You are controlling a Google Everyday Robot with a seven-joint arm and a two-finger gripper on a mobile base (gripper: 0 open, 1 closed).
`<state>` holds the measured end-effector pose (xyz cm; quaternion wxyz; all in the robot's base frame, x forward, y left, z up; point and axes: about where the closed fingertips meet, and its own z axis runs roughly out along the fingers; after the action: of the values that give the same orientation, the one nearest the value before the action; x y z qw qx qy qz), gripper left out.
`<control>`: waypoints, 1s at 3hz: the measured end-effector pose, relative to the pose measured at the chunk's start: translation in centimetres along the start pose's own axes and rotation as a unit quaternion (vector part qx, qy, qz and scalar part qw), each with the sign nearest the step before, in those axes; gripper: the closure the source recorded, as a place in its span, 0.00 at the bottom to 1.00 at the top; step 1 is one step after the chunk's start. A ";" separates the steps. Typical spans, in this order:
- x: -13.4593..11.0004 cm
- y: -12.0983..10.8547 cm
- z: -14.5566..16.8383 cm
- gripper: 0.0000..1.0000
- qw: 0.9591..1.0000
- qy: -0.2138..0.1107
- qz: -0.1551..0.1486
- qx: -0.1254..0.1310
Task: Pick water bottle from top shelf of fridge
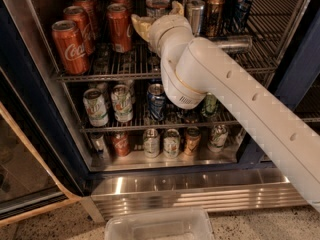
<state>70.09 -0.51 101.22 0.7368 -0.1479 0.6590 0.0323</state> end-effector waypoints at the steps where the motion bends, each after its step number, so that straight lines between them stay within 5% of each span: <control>1: 0.5 -0.5 2.0 0.30 1.000 -0.001 0.012 -0.001; 3: 0.9 -0.5 2.8 0.39 1.000 0.008 0.010 -0.007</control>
Offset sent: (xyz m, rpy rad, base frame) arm 0.0135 -0.0040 -0.0011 0.0302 -0.0138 -0.0137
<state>73.00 -0.38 100.64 0.7302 -0.1465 0.6659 0.0434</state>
